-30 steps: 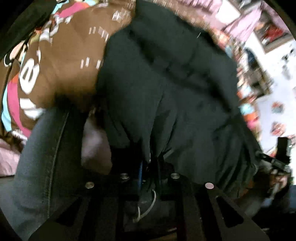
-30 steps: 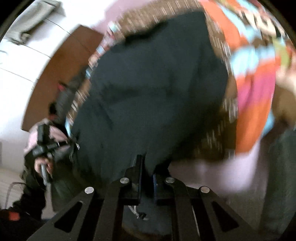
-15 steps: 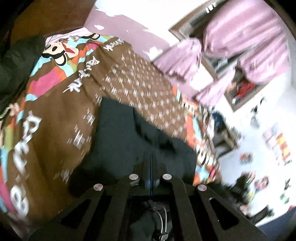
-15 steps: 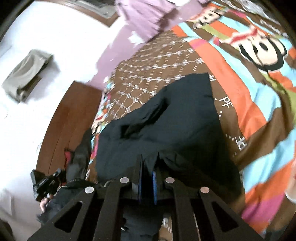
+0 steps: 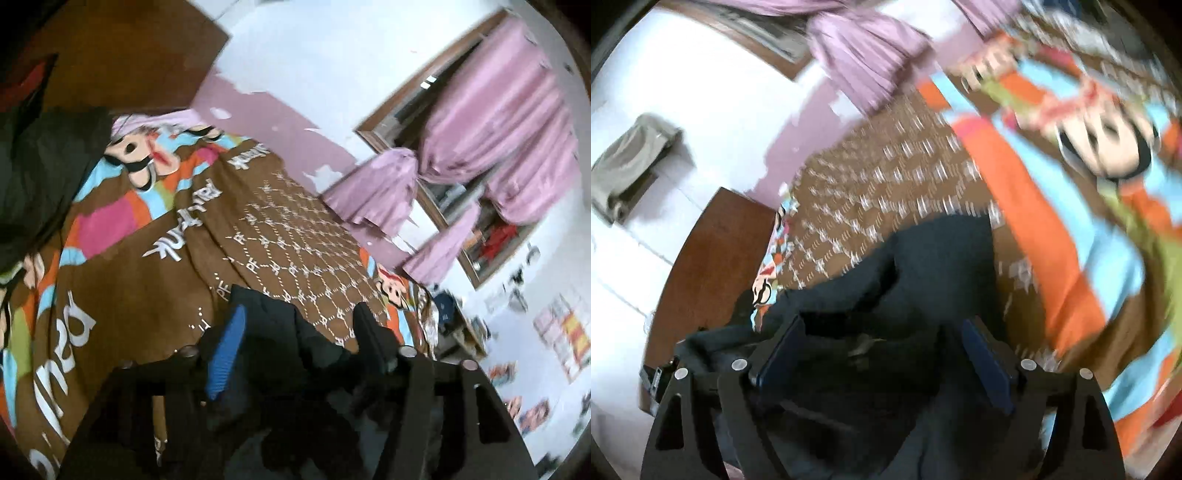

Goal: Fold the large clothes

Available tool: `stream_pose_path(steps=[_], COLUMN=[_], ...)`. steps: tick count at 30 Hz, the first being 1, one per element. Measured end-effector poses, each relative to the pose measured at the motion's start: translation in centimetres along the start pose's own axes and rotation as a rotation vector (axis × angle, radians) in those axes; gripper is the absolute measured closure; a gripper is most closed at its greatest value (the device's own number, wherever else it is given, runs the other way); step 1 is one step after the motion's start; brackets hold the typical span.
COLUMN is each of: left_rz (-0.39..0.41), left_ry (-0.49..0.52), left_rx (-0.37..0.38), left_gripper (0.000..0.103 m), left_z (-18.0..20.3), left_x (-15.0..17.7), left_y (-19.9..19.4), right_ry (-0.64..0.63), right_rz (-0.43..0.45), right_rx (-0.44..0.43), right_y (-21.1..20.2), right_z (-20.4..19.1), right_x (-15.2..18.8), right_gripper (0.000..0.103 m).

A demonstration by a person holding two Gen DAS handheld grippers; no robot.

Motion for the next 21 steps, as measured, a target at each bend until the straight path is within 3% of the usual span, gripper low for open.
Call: stream_pose_path(steps=[3, 7, 12, 16, 19, 21], left_rz=[-0.06, -0.109, -0.124, -0.191, -0.167, -0.157], left_ry=[0.07, 0.171, 0.202, 0.241, 0.345, 0.362], left_rx=[0.032, 0.141, 0.241, 0.29, 0.324, 0.319], left_gripper=[0.048, 0.047, 0.045, 0.045, 0.044, 0.044], left_z=[1.6, 3.2, 3.0, 3.5, 5.2, 5.7], left_x=[2.0, 4.9, 7.4, 8.0, 7.8, 7.6], left_y=[-0.1, 0.6, 2.2, 4.5, 5.2, 6.0], right_ry=[-0.092, -0.289, -0.65, -0.757, -0.816, -0.785], right_rz=[0.014, -0.039, -0.08, -0.156, -0.094, -0.047], right_rx=[-0.023, -0.065, 0.049, 0.067, 0.173, 0.182], right_y=[-0.9, -0.7, 0.6, 2.5, 4.1, 4.8], right_z=[-1.7, -3.2, -3.7, -2.8, -2.5, -2.4], right_x=[0.3, 2.4, 5.7, 7.4, 7.5, 6.7], right_gripper=[0.014, 0.01, 0.005, 0.005, 0.005, 0.005])
Point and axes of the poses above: each gripper's, at about its wrist camera, not at the fingertips, and y roughly the way its jaws point, z to its right, x to its underside, the point moved 2 cm from there along y, roughly the way its jaws point, and after that the axes turned 13 degrees about y, right-handed, at the moved point
